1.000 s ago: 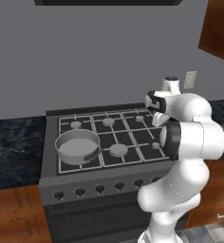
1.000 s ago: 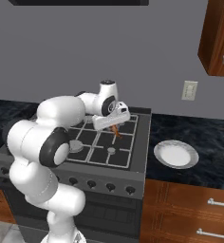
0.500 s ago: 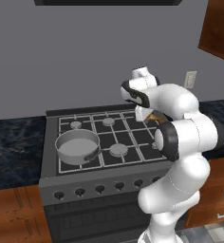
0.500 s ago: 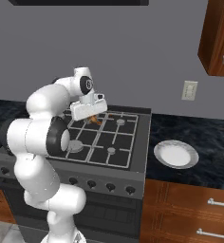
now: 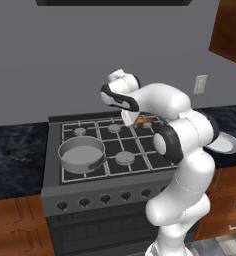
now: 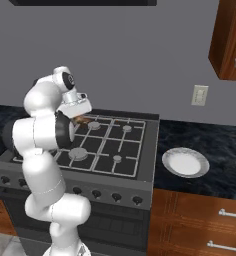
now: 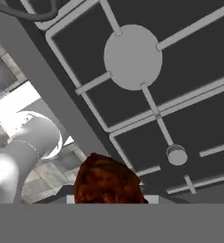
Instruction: Retrieve the frozen meat and place it in the pot on a burner. Then turn the burner on.
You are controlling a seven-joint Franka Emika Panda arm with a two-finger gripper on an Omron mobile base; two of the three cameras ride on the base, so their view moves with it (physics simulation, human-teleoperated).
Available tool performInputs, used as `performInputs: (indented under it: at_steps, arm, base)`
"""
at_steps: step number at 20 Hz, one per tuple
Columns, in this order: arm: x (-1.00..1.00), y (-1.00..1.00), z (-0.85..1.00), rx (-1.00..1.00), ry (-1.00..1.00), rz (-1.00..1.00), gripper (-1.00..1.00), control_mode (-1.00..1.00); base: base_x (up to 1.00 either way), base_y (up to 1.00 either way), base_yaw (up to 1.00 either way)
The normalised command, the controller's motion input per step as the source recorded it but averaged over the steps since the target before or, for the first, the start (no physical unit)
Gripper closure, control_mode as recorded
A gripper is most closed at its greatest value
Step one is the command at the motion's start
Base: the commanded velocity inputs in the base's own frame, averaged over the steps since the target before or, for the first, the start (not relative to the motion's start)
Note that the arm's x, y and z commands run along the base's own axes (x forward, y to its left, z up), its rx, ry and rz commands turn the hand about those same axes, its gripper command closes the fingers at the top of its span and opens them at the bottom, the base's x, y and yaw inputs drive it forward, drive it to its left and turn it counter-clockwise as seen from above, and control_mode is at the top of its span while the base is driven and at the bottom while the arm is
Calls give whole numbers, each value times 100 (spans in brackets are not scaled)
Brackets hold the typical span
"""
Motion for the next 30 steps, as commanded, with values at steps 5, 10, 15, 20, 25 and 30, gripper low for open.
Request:
performInputs:
  at_steps: [5, 10, 15, 20, 25, 30]
  arm:
    - [-3, 34, -33, 8, -23, 19, 100, -100]
    - [0, 36, -17, 12, -16, 14, 100, -100]
    - [-4, 30, 1, 17, -9, 11, 100, -100]
    - [0, 34, 0, 13, 0, 9, 100, -100]
    - [0, 37, 7, 7, 8, 10, 100, -100]
    - [0, 37, 8, 0, 12, 10, 100, -100]
  base:
    - [0, 0, 0]
    - [0, 0, 0]
    - [0, 0, 0]
    - [0, 0, 0]
    - [0, 0, 0]
    - [0, 0, 0]
